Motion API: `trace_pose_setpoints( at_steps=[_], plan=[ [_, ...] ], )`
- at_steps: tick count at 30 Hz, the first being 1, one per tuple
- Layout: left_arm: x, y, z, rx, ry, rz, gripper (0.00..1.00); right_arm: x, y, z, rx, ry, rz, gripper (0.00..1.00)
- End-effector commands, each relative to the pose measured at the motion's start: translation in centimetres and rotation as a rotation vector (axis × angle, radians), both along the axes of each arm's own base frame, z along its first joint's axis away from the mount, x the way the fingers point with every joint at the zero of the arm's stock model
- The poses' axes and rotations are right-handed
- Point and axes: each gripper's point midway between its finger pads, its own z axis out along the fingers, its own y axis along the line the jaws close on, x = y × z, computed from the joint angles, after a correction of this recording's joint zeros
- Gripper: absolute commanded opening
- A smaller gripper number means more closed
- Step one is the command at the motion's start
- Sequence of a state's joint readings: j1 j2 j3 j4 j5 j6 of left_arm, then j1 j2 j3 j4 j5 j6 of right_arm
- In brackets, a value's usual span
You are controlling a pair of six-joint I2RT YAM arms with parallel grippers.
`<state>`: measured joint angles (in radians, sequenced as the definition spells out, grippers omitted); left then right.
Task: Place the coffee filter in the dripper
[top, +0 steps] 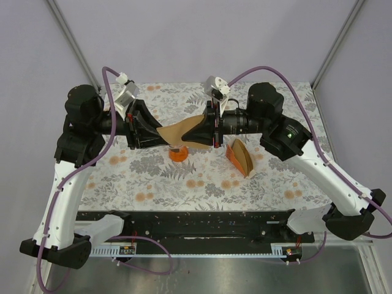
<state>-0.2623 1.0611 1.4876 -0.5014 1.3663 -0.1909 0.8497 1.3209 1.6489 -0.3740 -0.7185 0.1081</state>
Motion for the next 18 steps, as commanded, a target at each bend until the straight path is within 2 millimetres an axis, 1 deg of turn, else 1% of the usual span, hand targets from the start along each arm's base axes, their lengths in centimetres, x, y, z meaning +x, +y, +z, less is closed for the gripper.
trace_pose_setpoints(
  at_steps=[1, 8, 12, 15, 18],
  plan=[
    [-0.6, 0.0, 1.5, -0.025, -0.054, -0.004, 0.26, 0.4, 0.5, 1.9, 0.064, -0.022, 0.006, 0.00],
    [0.5, -0.4, 2.5, -0.068, 0.054, 0.004, 0.24, 0.5, 0.8, 1.2, 0.057, 0.001, 0.010, 0.00],
    [0.8, -0.5, 2.3, -0.070, 0.054, 0.015, 0.25, 0.5, 0.8, 1.4, 0.066, 0.000, 0.009, 0.00],
    [1.6, -0.4, 1.9, -0.052, 0.034, 0.080, 0.25, 0.4, 0.8, 1.5, 0.073, 0.000, 0.013, 0.00],
    [2.3, -0.3, 1.8, -0.036, 0.010, 0.143, 0.23, 0.2, 1.0, 1.5, 0.076, 0.008, 0.037, 0.00]
  ],
)
